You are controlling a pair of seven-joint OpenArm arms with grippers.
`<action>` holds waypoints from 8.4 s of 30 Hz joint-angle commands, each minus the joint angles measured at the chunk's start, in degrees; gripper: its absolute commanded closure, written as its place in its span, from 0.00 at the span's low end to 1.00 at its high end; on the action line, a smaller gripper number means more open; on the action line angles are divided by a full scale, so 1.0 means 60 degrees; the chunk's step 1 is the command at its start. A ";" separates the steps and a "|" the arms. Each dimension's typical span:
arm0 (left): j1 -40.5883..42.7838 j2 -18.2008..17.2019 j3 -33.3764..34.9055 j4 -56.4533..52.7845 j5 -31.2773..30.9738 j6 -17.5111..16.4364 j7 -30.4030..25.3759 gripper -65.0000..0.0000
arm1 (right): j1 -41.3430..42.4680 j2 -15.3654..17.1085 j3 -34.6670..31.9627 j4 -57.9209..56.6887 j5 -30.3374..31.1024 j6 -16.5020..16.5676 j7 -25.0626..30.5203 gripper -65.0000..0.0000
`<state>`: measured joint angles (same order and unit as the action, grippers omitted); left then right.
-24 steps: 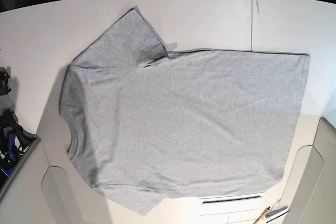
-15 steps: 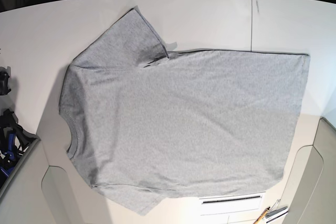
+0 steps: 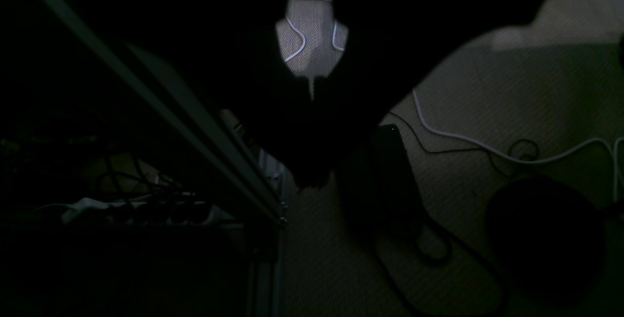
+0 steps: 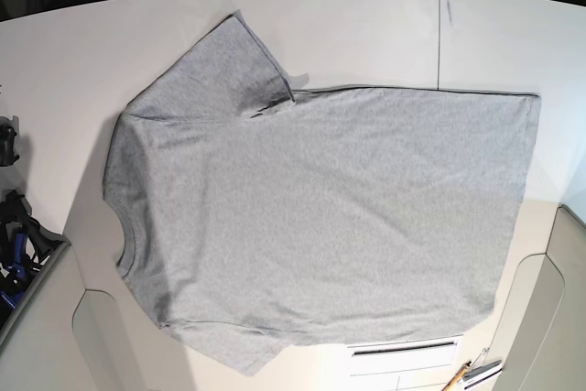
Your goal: Fold the T-shirt properly
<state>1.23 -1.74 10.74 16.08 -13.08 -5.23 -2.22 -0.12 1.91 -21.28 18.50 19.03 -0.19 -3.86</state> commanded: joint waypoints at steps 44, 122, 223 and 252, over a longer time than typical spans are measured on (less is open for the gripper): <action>0.2732 -0.0943 -0.0025 0.1887 0.0310 -0.0058 -0.0455 1.00 | -0.2393 0.0597 -0.0007 0.1067 -0.0390 -0.0514 0.1107 1.00; 0.8331 -0.3869 -0.6918 1.4498 -0.6575 -0.5794 0.5198 1.00 | -0.5278 -0.1275 0.7730 1.6502 0.1483 -0.0608 -0.2025 0.57; 0.1282 -0.6003 -0.6936 0.6619 -0.7985 -0.3956 0.7439 0.54 | -0.1945 -0.1249 0.8211 1.1318 0.2404 0.1104 -0.3435 1.00; 0.1406 -0.5905 -0.5224 0.6579 -0.9253 -0.4696 0.9231 0.54 | -0.1945 -0.1253 0.8211 1.1318 0.2401 0.1104 -0.3435 1.00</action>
<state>8.97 -36.69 -21.21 55.81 -72.97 -35.24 49.47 -11.73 -5.72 27.99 86.08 34.26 7.11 -23.44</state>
